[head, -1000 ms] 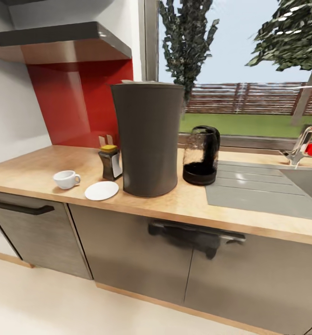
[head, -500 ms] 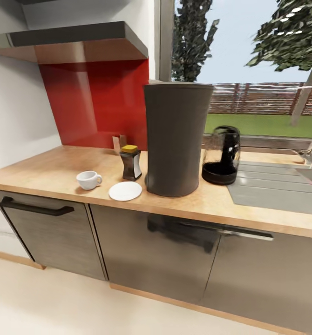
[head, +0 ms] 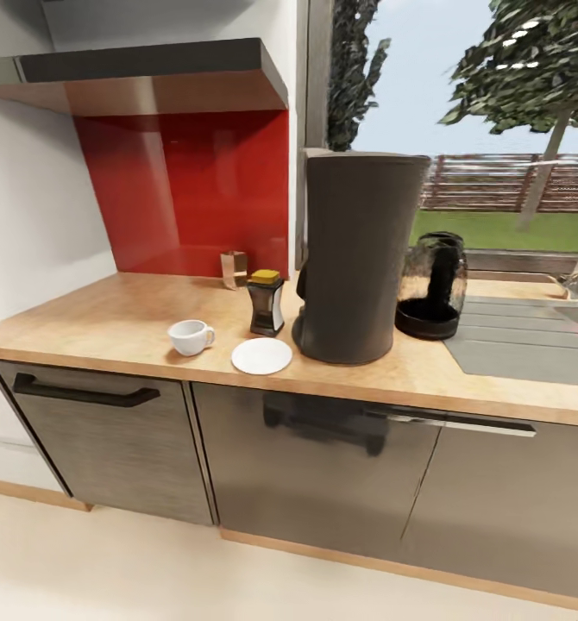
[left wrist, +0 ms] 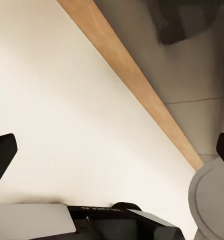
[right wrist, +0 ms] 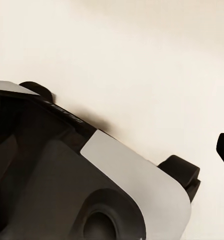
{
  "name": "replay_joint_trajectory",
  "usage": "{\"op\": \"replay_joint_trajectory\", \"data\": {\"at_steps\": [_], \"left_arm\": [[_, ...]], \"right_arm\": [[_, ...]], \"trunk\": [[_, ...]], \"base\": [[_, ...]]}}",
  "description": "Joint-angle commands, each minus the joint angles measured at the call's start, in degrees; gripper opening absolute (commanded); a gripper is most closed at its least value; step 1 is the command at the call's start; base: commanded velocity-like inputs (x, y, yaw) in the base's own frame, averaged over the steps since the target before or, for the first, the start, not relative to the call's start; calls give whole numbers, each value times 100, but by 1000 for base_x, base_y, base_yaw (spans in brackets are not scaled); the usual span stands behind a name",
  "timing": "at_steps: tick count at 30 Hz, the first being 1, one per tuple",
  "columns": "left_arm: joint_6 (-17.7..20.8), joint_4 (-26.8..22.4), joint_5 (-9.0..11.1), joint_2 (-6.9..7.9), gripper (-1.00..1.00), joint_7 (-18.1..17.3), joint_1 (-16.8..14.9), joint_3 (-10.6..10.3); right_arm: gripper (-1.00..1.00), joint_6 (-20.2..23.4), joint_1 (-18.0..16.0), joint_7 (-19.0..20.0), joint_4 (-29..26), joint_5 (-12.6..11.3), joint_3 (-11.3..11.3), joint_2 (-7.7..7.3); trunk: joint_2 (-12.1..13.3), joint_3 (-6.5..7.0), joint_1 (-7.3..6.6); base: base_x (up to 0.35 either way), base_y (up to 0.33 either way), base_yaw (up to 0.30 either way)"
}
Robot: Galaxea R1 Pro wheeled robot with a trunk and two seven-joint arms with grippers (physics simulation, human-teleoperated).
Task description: Set up a coffee station on the kitchen countertop: keep the coffee maker on the countertop, move the bottle of coffee from the kitchen shelf to the counter next to the coffee maker, place a paper coffee filter on top of the coffee maker, put the saucer next to the coffee maker with the coffee cup on the saucer, and place the electric kettle next to the coffee maker.
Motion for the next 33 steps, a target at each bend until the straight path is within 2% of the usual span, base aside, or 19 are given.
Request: {"op": "replay_joint_trajectory", "data": {"at_steps": [1, 5, 10, 18, 19, 20, 21, 22, 24, 25, 27, 28, 33], "left_arm": [[-41, 4, -45, 3, 100, -13, -4, 39], [-41, -8, -47, 6, 100, -7, -4, -2], [154, -945, -51, 7, 100, -6, -4, -38], [1999, -2802, -108, 12, 100, -16, -4, -105], [2412, -3317, -201, 13, 100, -17, -4, -173], [3068, -4065, -444, 10, 100, -17, -4, -273], [3776, -4922, -787, -5, 100, -13, -4, -333], [4167, -5449, -972, -36, 100, -12, -4, -355], [4505, -5958, -1104, -73, 100, -11, -4, -370], [4812, -6461, -1190, -109, 100, -10, -4, -382], [5119, -6964, -1247, -137, 100, -10, -4, -390], [5423, -7438, -1283, -158, 100, -10, -4, -393], [5923, -8416, -1322, -209, 100, -7, -11, -389]], "right_arm": [[100, -29, -9, 19, 21, -55, 49, -1], [100, -33, -9, 3, 17, -55, 49, -3], [100, -35, -9, -165, 14, -55, 49, -4], [100, -37, -9, -402, 12, -55, 46, -4], [100, -38, -9, -419, 12, -55, 44, -4], [100, -38, -9, -434, 12, -55, 42, -4], [100, -41, -9, -446, 12, -55, 41, -4], [100, -42, -9, -450, 12, -55, 41, -4], [100, -43, -9, -453, 12, -55, 41, -4], [100, -43, -9, -457, 12, -55, 40, -4], [100, -43, -9, -461, 12, -55, 40, -4], [100, -43, -9, -480, 12, -55, 40, -4], [100, -44, -9, -689, 12, -57, 40, -4]], "trunk": [[-3, -5, -1], [-3, -5, -1], [-3, -5, -1], [-3, -5, -1], [-3, -5, -1], [-3, -5, -1], [-3, -5, -1], [-3, -5, -1], [-3, -5, -1], [-3, -5, -1], [-3, -5, -1], [-3, -5, -1], [-3, -5, -1]], "base": [[0, 113, -1], [0, 54, -1], [0, 2, 0], [0, 0, 0], [0, 0, 0], [0, 0, 0], [0, 0, 0], [0, 0, 0], [0, 0, 0], [0, 0, 0], [0, 0, 0], [0, 0, 0], [0, 0, 0]]}}
